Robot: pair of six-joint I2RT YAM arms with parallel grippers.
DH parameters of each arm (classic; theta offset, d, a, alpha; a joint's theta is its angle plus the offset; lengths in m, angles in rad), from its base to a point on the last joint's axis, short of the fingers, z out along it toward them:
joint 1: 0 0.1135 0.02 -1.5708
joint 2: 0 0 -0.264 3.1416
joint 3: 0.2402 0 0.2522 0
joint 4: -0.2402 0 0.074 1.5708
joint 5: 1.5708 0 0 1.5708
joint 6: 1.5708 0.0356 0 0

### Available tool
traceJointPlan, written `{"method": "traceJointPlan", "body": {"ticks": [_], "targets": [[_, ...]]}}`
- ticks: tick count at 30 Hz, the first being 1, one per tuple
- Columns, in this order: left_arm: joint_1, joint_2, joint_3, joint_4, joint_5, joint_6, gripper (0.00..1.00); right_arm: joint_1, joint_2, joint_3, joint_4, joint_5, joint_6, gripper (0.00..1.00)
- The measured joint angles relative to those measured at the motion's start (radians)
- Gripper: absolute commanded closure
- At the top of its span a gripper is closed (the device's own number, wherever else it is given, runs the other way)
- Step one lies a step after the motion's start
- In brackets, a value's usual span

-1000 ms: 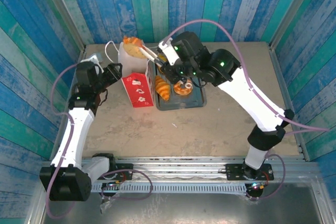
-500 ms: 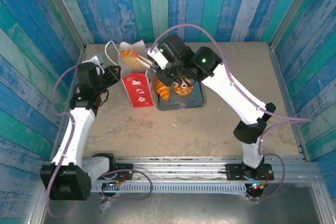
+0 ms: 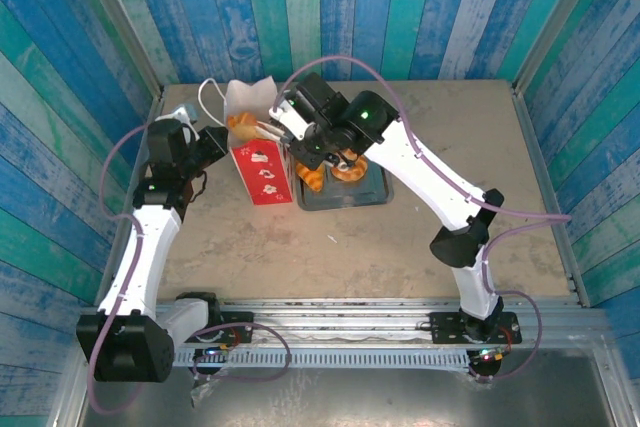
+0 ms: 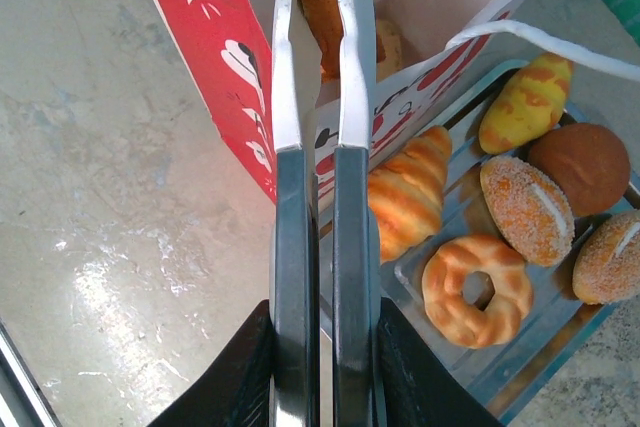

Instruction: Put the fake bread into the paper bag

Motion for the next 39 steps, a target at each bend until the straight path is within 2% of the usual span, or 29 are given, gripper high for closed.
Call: {"method": "traceJointPlan", "body": {"ticks": [12, 18, 24, 29, 35, 39], "targets": [[0.000, 0.000, -0.006, -0.003, -0.005, 0.002, 0.83, -0.003, 0.004, 0.007, -0.001, -0.004, 0.002, 0.55], [0.000, 0.000, -0.006, -0.003, -0.004, 0.002, 0.83, -0.010, 0.003, 0.010, -0.002, -0.003, 0.012, 0.55], [0.000, -0.001, -0.007, -0.003, 0.000, 0.000, 0.67, -0.021, -0.014, 0.011, -0.002, -0.010, 0.036, 0.57], [0.000, -0.011, -0.006, -0.008, 0.008, 0.000, 0.53, -0.026, -0.093, -0.014, 0.025, -0.029, 0.055, 0.57], [0.000, -0.092, -0.006, -0.030, -0.002, 0.008, 0.26, -0.041, -0.297, -0.158, 0.087, -0.037, 0.078, 0.57], [0.000, -0.176, -0.005, -0.057, -0.043, 0.035, 0.17, -0.114, -0.447, -0.329, 0.135, -0.041, 0.097, 0.57]]}}
